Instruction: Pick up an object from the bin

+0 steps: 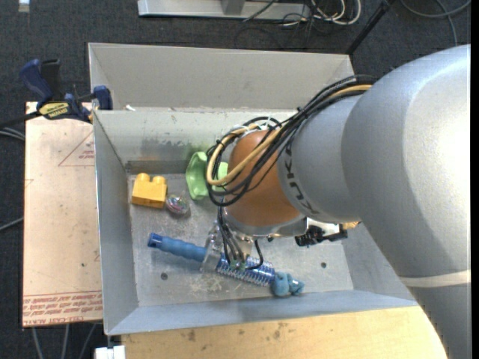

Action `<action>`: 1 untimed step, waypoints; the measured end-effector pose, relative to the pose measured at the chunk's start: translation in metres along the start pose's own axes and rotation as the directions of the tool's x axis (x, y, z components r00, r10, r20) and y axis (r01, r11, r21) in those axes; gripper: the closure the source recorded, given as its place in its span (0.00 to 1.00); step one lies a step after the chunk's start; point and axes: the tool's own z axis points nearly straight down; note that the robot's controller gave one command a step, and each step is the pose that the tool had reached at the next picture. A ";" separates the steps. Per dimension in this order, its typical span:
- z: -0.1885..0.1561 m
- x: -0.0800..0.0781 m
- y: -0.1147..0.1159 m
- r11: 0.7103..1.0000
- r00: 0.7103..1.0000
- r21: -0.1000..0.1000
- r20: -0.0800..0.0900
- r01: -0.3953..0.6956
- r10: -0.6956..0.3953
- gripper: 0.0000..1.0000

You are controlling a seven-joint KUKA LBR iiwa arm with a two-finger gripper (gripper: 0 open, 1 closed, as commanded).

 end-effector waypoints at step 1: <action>-0.059 -0.001 0.001 1.000 1.000 -0.002 0.004 0.001 -0.001 1.00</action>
Offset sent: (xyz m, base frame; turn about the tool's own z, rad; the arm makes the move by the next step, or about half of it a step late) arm 0.0002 0.0001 0.0563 0.0000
